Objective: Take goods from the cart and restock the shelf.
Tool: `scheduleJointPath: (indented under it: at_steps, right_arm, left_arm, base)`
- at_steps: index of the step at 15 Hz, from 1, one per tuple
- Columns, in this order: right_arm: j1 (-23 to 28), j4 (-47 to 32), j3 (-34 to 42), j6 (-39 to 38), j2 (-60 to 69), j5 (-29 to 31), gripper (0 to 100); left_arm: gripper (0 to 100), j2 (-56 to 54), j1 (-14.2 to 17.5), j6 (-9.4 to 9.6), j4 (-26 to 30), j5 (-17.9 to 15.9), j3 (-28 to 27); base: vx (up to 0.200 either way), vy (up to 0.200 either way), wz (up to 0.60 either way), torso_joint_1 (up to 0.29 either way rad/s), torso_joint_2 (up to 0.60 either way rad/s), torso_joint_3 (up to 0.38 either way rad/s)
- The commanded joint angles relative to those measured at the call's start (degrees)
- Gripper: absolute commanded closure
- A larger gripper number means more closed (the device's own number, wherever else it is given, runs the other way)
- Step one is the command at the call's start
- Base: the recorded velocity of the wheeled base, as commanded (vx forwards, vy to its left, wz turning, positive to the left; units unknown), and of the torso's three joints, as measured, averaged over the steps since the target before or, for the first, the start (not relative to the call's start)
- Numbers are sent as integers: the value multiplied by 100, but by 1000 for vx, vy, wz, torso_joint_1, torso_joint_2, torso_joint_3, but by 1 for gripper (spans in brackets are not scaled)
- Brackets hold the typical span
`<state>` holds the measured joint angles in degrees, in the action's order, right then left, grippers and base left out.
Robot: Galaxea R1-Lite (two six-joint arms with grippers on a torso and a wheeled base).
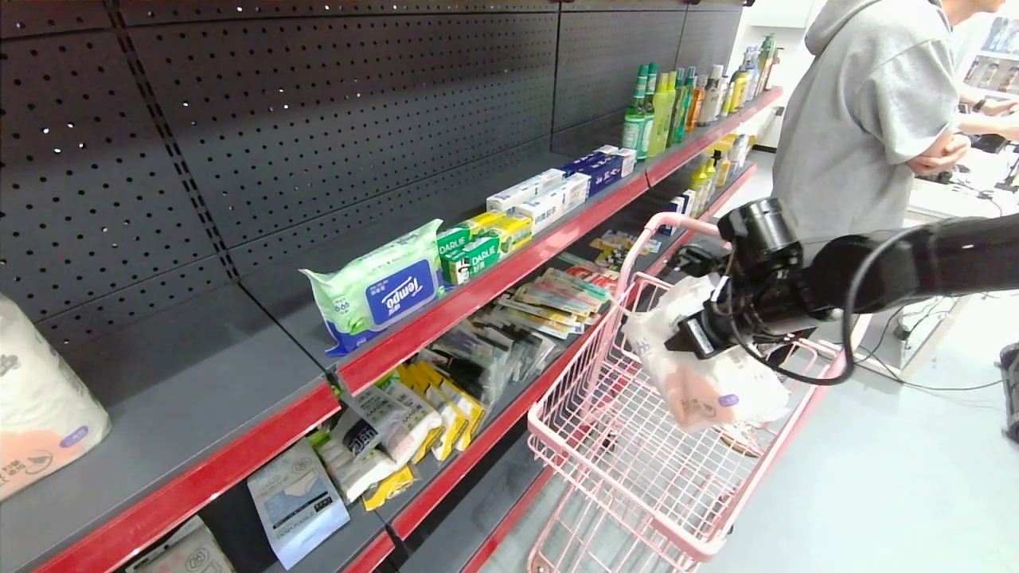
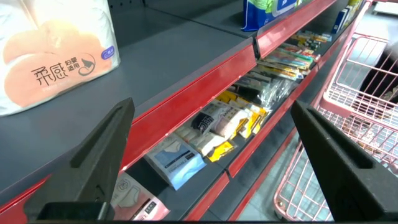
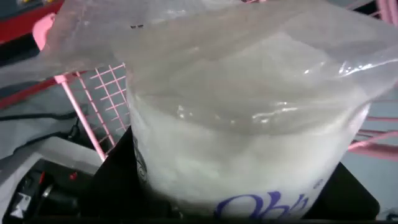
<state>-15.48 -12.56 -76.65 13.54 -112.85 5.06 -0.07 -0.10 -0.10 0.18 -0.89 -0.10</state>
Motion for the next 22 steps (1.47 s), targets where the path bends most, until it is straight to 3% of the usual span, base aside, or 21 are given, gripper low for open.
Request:
scheduleJointPath:
  at_steps: [1,3,6,12,15,22]
  right_arm:
    - [10,-590,485,-168,2074,101,100]
    - [-131,-599,889,-238,3049,593,100]
    - [-201,-581,1601,-484,4552,804,100]
    - [511,-660,3139,-291,7251,1410,100]
    - [942,-660,3332,-194,7752,1393,100]
    - [942,-660,3508,-89,8024,1393,100]
  left_arm:
    - [0,7,1,10,-1,-8,1]
    - [0,7,1,19,-1,-16,1]
    - [0,7,1,1,-1,-16,1]
    - [0,7,1,1,-1,-16,1]
    - [0,7,1,1,-1,-16,1]
    - [0,7,1,1,-1,-8,1]
  base:
    - [0,0,0,0,0,0]
    - [0,0,0,0,0,0]
    - [0,0,0,0,0,0]
    - [0,0,0,0,0,0]
    - [0,0,0,0,0,0]
    - [0,0,0,16,-37,-22]
